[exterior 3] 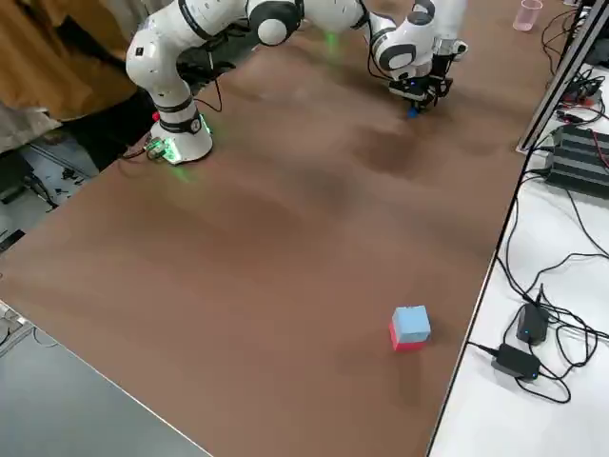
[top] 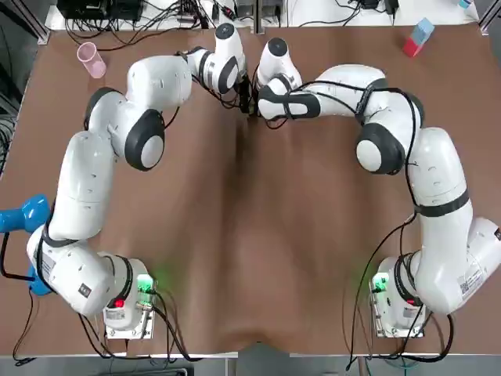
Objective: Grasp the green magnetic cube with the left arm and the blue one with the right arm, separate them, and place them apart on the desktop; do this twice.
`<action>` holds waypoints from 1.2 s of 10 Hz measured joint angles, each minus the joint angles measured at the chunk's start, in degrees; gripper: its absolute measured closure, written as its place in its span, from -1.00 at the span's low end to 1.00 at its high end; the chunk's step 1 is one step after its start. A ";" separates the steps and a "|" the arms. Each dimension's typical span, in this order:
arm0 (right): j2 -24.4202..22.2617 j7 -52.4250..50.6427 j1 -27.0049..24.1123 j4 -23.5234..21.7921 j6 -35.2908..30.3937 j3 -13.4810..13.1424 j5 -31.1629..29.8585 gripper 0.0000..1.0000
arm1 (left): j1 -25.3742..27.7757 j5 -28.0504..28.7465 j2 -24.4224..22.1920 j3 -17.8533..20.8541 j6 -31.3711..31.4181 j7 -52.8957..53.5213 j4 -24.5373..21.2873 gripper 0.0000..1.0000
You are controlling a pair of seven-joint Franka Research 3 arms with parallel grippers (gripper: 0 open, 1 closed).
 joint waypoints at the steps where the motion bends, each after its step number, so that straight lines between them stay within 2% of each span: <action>1: 0.00 0.00 0.00 0.00 0.02 0.00 -0.17 0.45 | -0.08 0.00 0.00 -0.03 -0.01 0.65 -0.07 -0.38; 6: 0.01 0.00 -0.02 0.05 0.08 -0.03 -1.50 0.47 | -0.93 0.00 0.03 -0.04 -0.01 2.78 -0.44 -0.32; 12: 0.01 0.01 -0.04 0.08 0.11 -0.06 -2.02 0.52 | -0.93 0.00 0.07 -0.03 -0.15 2.98 -0.58 0.41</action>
